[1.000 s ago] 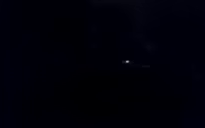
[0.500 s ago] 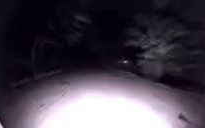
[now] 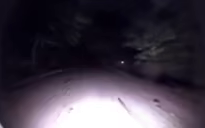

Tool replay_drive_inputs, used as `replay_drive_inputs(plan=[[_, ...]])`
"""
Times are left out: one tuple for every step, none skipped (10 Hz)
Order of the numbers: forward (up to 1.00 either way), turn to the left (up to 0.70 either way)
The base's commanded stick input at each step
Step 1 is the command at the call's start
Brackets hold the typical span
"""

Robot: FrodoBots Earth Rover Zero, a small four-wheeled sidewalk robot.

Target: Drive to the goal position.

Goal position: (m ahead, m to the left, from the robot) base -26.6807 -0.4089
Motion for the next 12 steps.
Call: replay_drive_inputs(plan=[[-1.00,-0.19],[-1.00,-0.27],[-1.00,-0.27],[-1.00,-0.27],[-1.00,-0.27],[-1.00,-0.27],[-1.00,-0.27],[-1.00,-0.27],[-1.00,-0.27],[-1.00,-0.27],[-1.00,-0.27],[-1.00,-0.27]])
